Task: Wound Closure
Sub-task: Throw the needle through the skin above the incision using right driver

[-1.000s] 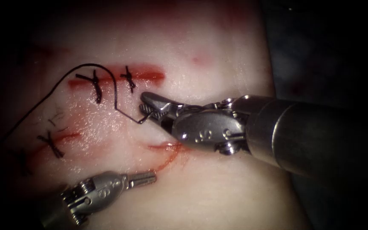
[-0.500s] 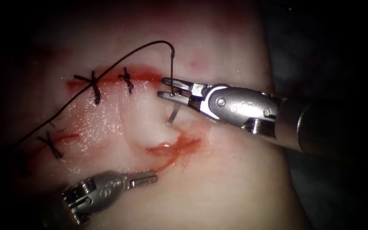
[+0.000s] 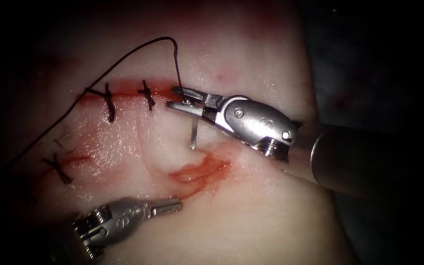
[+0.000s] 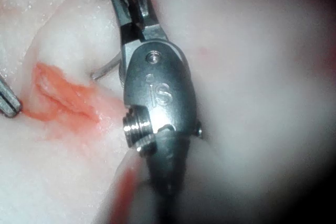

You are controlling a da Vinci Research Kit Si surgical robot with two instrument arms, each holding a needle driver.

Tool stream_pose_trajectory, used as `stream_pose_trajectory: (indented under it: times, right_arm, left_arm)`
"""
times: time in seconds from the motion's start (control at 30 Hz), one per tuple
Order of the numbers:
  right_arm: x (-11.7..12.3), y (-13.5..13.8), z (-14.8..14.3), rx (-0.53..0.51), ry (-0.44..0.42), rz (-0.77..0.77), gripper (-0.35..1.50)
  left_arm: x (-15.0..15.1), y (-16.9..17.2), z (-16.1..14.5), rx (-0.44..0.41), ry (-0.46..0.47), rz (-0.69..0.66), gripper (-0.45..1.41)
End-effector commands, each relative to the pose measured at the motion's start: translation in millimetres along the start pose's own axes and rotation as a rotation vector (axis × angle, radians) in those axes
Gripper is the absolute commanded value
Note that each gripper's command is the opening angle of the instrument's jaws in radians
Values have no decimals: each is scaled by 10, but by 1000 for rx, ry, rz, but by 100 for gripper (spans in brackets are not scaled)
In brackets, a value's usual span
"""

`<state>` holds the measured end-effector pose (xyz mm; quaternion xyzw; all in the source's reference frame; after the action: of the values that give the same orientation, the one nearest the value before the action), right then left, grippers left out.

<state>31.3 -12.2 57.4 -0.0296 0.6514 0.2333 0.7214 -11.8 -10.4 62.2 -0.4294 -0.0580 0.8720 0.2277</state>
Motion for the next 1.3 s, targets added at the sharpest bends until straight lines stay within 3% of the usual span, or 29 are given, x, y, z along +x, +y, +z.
stream_pose_trajectory:
  times: [0.03,0.47,0.9,1.3]
  right_arm:
    - [-5,-2,12,-1,7,6,-35]
    - [-22,-18,6,110,15,459,-35]
    - [-30,-33,-1,128,-63,804,-35]
    - [-27,-41,-6,125,-76,840,-35]
  left_arm:
    - [-2,-1,8,-1,1,1,-32]
    - [-1,-2,9,-1,1,0,-33]
    - [0,-2,10,0,1,-1,-33]
    - [3,-3,12,1,0,-11,-35]
